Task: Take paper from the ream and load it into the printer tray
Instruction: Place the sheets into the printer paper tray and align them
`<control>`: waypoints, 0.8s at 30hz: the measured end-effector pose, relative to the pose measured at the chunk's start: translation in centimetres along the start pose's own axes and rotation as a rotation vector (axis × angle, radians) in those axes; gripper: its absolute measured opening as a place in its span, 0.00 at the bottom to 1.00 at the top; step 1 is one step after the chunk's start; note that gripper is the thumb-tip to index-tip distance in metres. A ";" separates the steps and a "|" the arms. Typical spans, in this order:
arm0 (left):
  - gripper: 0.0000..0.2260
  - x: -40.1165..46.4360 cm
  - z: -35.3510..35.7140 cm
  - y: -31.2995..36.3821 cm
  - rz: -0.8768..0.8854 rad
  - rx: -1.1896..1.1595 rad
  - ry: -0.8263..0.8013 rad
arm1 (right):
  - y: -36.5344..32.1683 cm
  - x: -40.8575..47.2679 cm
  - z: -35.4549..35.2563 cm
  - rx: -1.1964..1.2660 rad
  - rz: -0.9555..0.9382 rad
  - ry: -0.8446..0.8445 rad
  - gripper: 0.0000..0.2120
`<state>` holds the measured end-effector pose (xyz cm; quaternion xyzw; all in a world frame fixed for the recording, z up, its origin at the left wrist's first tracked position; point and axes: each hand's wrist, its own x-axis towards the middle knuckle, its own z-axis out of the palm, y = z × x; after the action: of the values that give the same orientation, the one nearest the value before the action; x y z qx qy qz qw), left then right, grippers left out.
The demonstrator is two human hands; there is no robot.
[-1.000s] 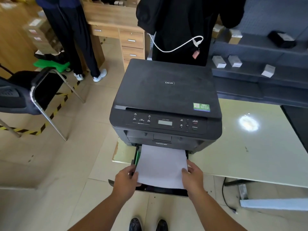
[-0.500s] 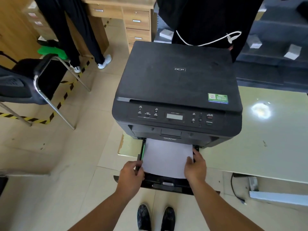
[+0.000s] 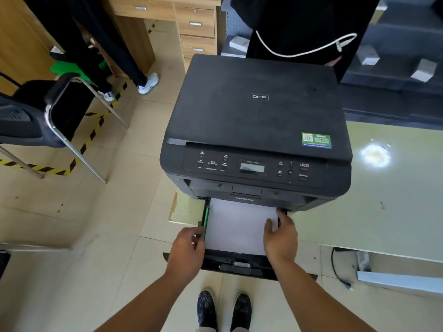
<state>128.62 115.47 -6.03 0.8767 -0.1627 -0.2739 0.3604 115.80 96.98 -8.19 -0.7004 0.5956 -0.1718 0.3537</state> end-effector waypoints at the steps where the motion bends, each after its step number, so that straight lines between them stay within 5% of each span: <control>1: 0.12 0.1 0.1 0.0 0.008 -0.003 0.003 | 0.3 -0.2 -0.5 -0.058 -0.090 0.051 0.20; 3: 0.14 0.4 0.2 0.2 0.026 -0.005 -0.001 | 1.7 -0.4 -1.6 -0.144 -0.135 0.133 0.21; 10: 0.17 0.7 1.2 1.0 -0.006 -0.022 -0.028 | 5.0 -0.8 -2.8 -0.145 0.086 -0.051 0.03; 24: 0.23 0.2 1.6 1.5 -0.073 -0.100 -0.044 | 4.3 -0.3 -3.1 -0.049 0.124 -0.098 0.02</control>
<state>127.65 113.49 -5.99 0.8567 -0.1249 -0.3139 0.3897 110.63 96.15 -9.00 -0.6782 0.6239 -0.1001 0.3752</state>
